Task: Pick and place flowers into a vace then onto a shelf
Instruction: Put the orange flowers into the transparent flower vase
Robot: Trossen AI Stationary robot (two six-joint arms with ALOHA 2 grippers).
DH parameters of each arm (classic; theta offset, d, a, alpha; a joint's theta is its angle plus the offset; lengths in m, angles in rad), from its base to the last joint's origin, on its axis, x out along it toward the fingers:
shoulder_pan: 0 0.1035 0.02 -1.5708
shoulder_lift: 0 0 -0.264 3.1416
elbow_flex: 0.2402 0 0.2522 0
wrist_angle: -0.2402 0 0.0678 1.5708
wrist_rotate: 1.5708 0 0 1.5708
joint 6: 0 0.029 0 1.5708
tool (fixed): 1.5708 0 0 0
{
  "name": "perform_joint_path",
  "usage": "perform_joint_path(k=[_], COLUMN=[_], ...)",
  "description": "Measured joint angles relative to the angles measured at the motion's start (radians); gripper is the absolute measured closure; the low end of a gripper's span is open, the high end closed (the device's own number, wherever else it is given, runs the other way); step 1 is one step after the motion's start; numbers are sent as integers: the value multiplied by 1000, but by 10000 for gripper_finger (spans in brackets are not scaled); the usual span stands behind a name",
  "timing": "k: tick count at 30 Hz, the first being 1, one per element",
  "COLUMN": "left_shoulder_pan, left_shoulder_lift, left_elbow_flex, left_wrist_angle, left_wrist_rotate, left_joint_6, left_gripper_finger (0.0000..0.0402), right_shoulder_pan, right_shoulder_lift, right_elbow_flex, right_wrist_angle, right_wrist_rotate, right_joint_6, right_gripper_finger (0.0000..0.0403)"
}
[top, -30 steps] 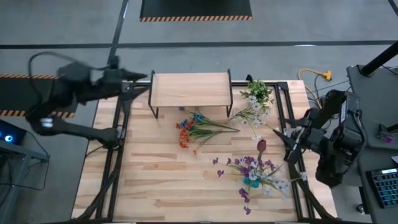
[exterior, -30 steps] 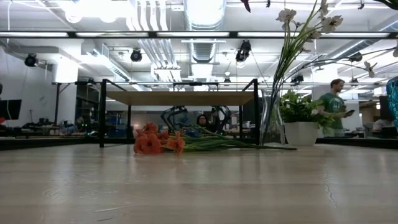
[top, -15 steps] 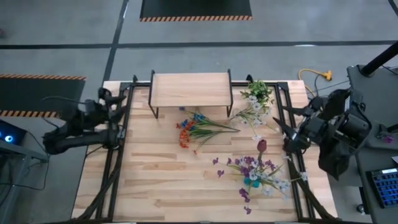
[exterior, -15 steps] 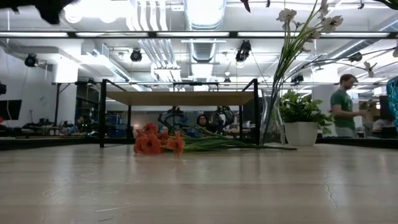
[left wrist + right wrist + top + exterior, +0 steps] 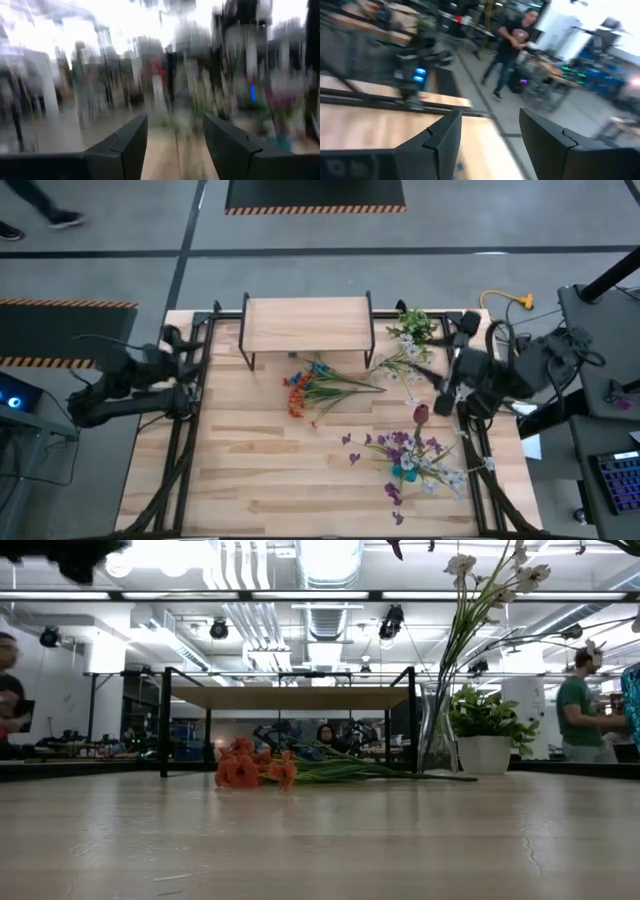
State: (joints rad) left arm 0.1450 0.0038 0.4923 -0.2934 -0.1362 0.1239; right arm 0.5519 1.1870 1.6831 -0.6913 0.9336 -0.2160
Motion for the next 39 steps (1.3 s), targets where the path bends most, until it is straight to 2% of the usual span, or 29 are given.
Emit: perform_joint_path(k=[1, 3, 7, 8, 14, 18, 22, 26, 30, 35, 39], left_shoulder_pan=[0, 0, -1, -2, -2, 0, 0, 1, 0, 0, 1], left_shoulder_lift=[0, 31, 40, 33, 5, 2, -1, 21, 19, 1, -1], left_elbow_flex=[-12, -40, -150, -184, -357, -411, -407, -374, -348, -340, -346], left_wrist_angle=[-25, 41, 173, 193, 355, 442, 468, 385, 321, 320, 318], left_wrist_rotate=[1, 7, 5, 12, 9, 4, 6, 6, 6, 5, 5], left_joint_6=[-21, -40, -55, -53, -70, -81, -72, -74, -77, -77, -66], left_gripper_finger=[226, 226, 226, 226, 226, 226, 226, 226, 226, 226, 226], right_shoulder_pan=[-23, -73, -175, -198, -297, -340, -369, -392, -435, -474, -505], right_shoulder_lift=[-4, -11, 6, 15, 78, 130, 202, 295, 401, 505, 558], right_elbow_flex=[3, 5, 0, -1, 28, 81, 169, 291, 402, 475, 482], right_wrist_angle=[0, 1, 48, 59, 48, 3, -93, -235, -397, -499, -527], right_wrist_rotate=[2, -43, -297, -331, -338, -423, -511, -534, -639, -652, -752], right_joint_6=[-13, -28, -54, -59, -92, -102, -102, -94, -57, -6, 7], right_gripper_finger=[211, 211, 211, 211, 211, 211, 211, 211, 211, 211, 211])
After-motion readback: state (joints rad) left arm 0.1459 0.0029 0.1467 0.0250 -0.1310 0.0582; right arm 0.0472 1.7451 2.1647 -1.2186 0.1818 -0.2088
